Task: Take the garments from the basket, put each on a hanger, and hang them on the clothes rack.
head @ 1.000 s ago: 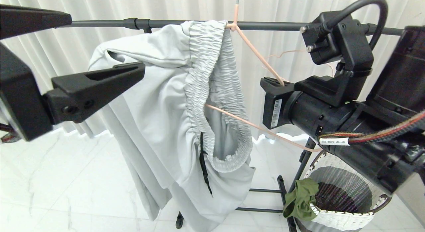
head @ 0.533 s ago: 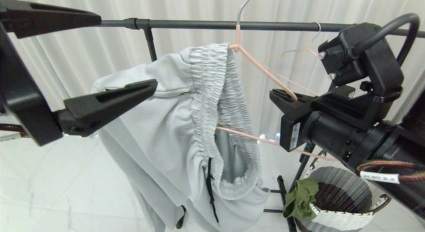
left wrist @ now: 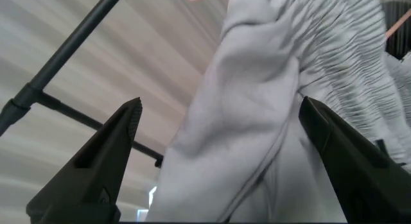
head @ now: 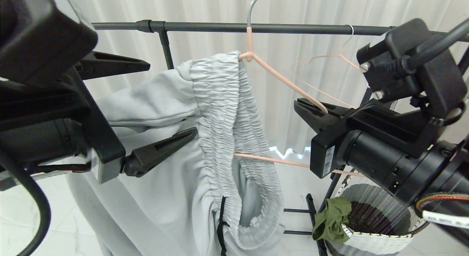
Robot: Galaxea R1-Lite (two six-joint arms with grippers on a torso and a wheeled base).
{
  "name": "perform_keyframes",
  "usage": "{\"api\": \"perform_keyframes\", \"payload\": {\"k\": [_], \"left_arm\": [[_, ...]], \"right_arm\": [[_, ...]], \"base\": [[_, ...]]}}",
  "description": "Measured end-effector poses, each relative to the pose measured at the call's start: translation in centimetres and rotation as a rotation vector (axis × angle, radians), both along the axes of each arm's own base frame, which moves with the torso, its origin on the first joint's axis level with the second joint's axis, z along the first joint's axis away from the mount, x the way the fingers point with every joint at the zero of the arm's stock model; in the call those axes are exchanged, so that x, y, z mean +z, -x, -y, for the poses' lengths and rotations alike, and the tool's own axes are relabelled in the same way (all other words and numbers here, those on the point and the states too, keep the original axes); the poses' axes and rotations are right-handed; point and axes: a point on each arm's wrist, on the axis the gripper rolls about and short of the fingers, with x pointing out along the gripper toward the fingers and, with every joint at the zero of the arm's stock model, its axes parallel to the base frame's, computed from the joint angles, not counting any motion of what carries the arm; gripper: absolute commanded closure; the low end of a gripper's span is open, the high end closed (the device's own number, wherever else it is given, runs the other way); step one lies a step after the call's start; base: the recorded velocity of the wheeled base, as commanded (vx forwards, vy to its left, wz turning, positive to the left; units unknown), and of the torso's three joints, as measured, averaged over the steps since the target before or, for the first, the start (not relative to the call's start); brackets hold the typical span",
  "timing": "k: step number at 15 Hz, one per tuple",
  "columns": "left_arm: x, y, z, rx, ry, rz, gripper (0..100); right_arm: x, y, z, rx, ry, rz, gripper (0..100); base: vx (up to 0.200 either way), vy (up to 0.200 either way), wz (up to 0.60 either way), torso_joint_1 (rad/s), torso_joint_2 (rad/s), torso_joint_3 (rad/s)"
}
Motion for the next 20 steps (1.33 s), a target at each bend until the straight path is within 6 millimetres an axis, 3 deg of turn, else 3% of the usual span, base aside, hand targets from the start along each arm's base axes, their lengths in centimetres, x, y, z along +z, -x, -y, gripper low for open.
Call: {"api": "perform_keyframes", "payload": {"k": [7,8,18,19,20], "left_arm": [[0.1,-0.6,-0.2,0.034,0.004,-0.004,0],[0.0,-0.7,-0.2,0.040,0.002,-0.007,100],[-0.4,-1.0,-0.2,0.048,-0.006,-0.021,100],[-0.4,-1.0,-0.3,0.052,-0.006,-0.022,100],[-0.5,-1.1,-0.4,0.060,-0.008,-0.023,100]], "right_arm": [[0.1,1.2,-0.3,0.069,-0.004,0.036,100],[0.0,1.3,-0.4,0.083,-0.002,0.040,100],[-0.5,1.6,-0.2,0.155,0.043,0.071,100],[-0.5,1.7,-0.2,0.156,0.043,0.071,0],[-0.4,1.7,-0.2,0.155,0.041,0.073,0]], "base": [[0.000,0.000,0.00,0.000,0.00,0.000],[0.000,0.000,0.00,0.000,0.00,0.000],[0.000,0.000,0.00,0.000,0.00,0.000],[0.000,0.000,0.00,0.000,0.00,0.000],[0.000,0.000,0.00,0.000,0.00,0.000]]}}
